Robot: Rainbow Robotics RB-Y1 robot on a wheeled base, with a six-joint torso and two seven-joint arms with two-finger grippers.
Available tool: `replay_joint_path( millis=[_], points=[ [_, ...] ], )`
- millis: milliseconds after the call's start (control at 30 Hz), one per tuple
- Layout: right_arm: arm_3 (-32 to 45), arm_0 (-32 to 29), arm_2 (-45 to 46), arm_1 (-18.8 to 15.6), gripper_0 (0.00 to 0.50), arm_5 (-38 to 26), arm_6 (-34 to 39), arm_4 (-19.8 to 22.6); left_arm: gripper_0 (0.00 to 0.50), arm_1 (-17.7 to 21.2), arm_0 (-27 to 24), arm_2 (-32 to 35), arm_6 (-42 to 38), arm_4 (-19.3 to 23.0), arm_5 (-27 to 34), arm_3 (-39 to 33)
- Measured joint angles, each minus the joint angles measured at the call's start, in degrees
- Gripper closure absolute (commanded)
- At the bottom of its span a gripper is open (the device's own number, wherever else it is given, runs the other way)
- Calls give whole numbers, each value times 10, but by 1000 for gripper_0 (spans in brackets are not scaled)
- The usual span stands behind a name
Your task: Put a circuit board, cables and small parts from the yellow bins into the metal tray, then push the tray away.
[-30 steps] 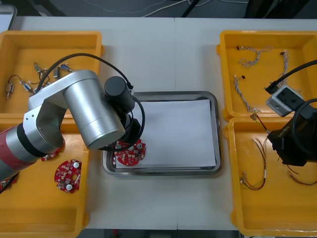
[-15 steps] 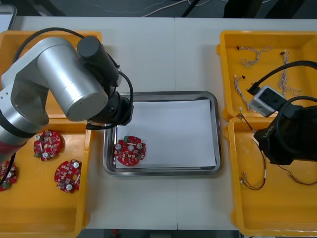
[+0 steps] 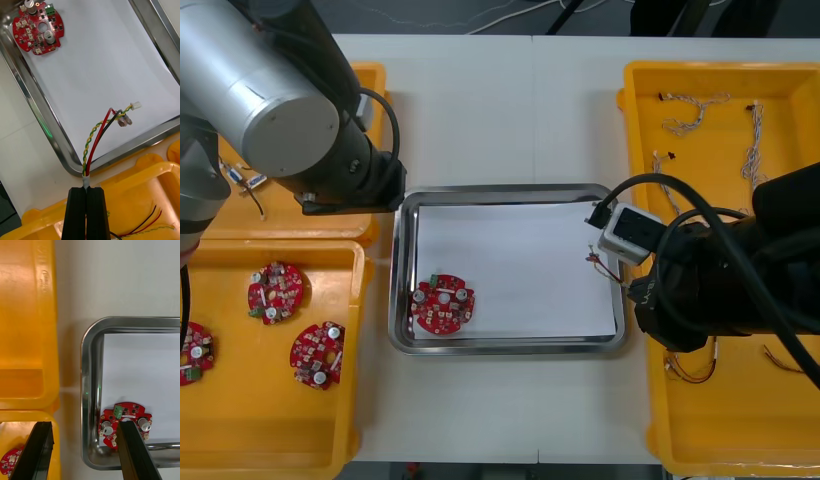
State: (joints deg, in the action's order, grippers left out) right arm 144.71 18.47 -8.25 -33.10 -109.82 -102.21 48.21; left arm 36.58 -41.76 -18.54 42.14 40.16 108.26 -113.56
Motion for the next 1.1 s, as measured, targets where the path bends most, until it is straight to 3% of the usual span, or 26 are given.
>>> replay_joint_path(
  millis=[333,500,633,767,1000,1100],
  points=[
    [-47,49,-108,0,500,3,-1,-29,0,62,0,34,0,-23,8,2],
    [-86,73,-168,0,500,51,-5,-50,0,84,2,57,1,-29,-24,26],
    [-117,94,-222,0,500,90,-19,-74,0,88,17,116,14,-29,-48,50],
    [-149,111,-266,0,500,124,-19,-95,0,88,30,174,97,-29,-50,77],
    [-199,130,-320,0,500,173,-44,-129,0,88,34,238,350,-27,-50,139],
    [-215,137,-342,0,500,194,-56,-139,0,90,34,257,380,-27,-50,166]
  ],
)
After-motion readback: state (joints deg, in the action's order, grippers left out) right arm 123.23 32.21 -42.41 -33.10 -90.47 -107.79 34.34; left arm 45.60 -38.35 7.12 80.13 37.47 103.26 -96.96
